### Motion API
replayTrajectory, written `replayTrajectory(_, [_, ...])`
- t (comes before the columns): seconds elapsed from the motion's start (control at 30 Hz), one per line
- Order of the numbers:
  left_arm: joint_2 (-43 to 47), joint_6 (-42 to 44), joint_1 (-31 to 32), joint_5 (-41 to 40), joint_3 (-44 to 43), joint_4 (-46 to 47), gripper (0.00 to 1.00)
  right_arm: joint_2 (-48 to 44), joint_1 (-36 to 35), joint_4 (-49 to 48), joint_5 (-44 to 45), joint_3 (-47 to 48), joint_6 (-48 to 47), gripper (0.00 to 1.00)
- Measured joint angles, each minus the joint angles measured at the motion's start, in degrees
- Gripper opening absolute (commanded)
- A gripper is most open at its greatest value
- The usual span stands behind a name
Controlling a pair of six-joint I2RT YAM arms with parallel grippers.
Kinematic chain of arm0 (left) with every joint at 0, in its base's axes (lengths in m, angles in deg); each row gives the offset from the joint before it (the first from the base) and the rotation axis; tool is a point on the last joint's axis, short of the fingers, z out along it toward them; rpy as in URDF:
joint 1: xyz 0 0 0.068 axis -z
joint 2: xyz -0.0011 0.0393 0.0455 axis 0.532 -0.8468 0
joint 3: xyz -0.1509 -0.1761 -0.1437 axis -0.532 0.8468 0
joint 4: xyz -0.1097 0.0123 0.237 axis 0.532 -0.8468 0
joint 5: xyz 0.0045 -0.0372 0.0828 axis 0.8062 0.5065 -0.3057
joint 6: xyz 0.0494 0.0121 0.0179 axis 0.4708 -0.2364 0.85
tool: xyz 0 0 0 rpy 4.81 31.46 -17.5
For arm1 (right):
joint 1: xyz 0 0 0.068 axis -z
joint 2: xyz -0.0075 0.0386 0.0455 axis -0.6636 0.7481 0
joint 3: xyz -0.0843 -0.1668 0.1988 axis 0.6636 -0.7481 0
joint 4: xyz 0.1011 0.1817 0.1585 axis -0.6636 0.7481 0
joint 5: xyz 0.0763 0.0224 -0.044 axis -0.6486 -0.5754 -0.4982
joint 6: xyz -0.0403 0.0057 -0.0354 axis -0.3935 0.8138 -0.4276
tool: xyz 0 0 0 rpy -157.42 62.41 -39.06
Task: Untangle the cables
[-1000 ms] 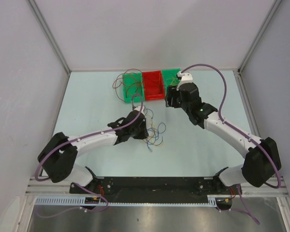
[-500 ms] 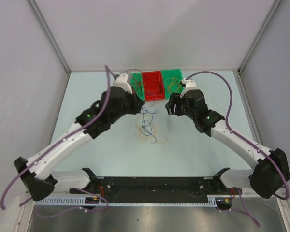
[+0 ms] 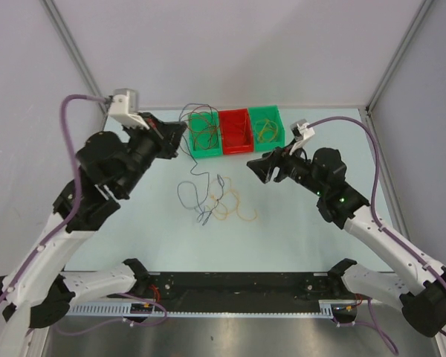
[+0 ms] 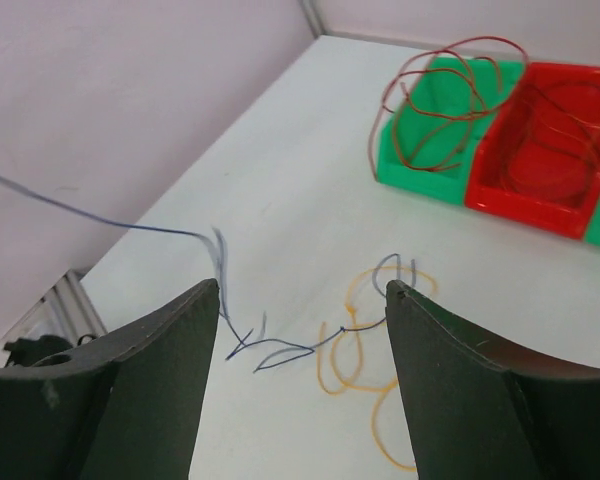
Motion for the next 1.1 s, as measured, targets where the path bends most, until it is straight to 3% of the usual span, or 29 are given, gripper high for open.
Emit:
replayTrajectory(0.2, [-2.49,-0.63,-0.26,-0.07,7.93,-1.29,0.04,1.22,-2.69,-4.81,-7.82,-2.43,-0.11,0.73])
replayTrajectory(0.4, [-2.51,-1.03,-0.83,-0.07,9.07,-2.91,0.04,7.45,-7.65,-7.48,-12.37,-2.64,-1.88,0.74])
replayTrajectory(0.93, [0.26,-1.46,-2.16,0.02,9.07,-2.51,0.04,23.96,-10.64,-18.91,-9.31,-3.54,0.63,0.73])
replayTrajectory(1.1, [1.07,-1.46,-2.38,0.11,9.25,-2.49,0.05,27.85,-10.75,-23.91,-9.27,-3.54,2.64,0.6])
